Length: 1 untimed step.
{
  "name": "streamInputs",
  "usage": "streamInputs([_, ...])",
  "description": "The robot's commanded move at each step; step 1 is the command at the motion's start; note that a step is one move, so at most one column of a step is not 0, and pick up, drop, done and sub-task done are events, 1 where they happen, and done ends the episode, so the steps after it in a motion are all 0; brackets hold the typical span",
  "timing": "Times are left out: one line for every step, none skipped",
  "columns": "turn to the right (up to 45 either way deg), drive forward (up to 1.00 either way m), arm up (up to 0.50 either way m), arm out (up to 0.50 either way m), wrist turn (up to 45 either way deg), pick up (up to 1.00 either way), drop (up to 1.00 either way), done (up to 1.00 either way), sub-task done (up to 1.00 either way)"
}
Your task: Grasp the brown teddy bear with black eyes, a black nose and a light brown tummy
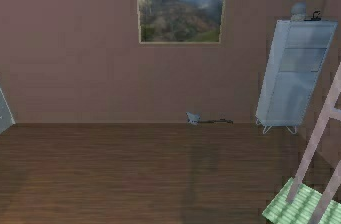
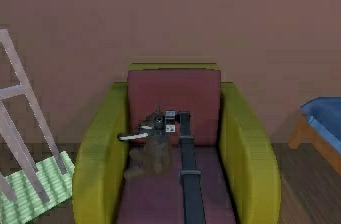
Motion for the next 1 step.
streamInputs([0.0, 0.00, 0.00, 0.00, 30.0, 0.00, 0.00, 0.00, 0.00])
